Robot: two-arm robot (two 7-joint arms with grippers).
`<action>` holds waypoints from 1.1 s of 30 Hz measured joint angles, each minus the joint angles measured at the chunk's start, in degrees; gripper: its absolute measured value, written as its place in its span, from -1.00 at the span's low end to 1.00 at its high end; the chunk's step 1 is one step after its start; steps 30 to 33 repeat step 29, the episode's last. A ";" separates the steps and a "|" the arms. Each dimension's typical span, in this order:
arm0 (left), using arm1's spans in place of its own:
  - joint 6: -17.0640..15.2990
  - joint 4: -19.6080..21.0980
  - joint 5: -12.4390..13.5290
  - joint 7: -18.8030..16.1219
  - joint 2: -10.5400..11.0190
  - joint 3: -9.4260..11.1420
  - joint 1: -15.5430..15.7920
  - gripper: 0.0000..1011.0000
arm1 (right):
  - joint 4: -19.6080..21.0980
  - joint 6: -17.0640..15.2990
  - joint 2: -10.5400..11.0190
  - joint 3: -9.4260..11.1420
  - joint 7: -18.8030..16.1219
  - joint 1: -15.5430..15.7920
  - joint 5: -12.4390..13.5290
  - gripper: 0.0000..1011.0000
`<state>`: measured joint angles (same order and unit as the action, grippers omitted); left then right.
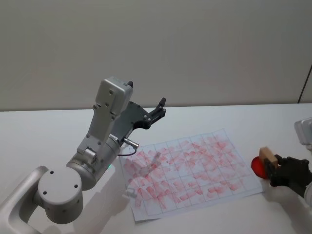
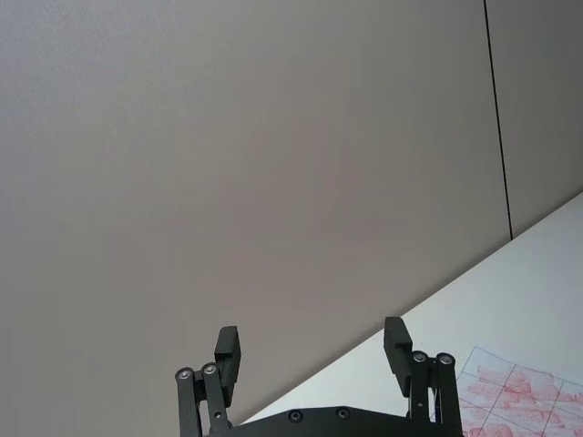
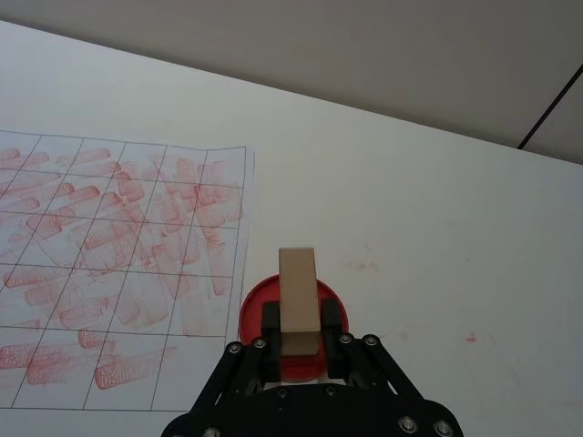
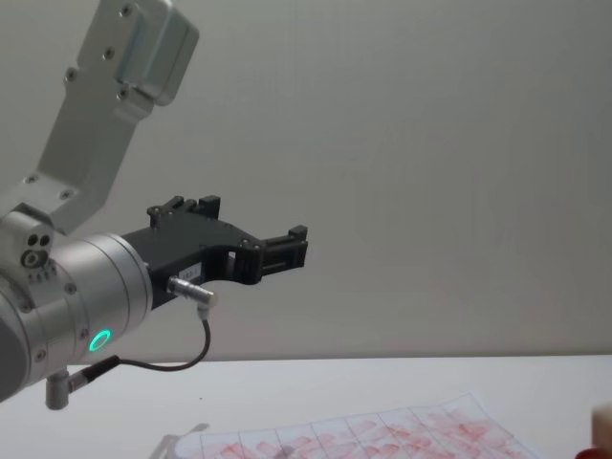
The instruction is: Use the one hand to pick up the stamp and affix it onto the A4 paper.
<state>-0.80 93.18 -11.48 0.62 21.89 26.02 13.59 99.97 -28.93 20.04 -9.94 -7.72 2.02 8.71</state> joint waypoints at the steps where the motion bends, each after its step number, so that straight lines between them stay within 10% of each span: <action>1: 0.00 0.00 0.00 0.00 0.00 0.00 0.00 0.98 | -0.08 -0.02 -0.03 -0.02 -0.06 -0.05 -0.04 -0.53; 23: 0.00 0.00 0.00 0.00 0.00 0.00 0.00 0.98 | -1.07 -0.20 -0.37 -0.29 -0.96 -0.73 -0.50 0.87; 33: 0.00 0.00 0.00 0.00 0.00 0.00 0.00 0.98 | -1.15 -0.24 -0.40 -0.32 -1.05 -0.77 -0.54 0.98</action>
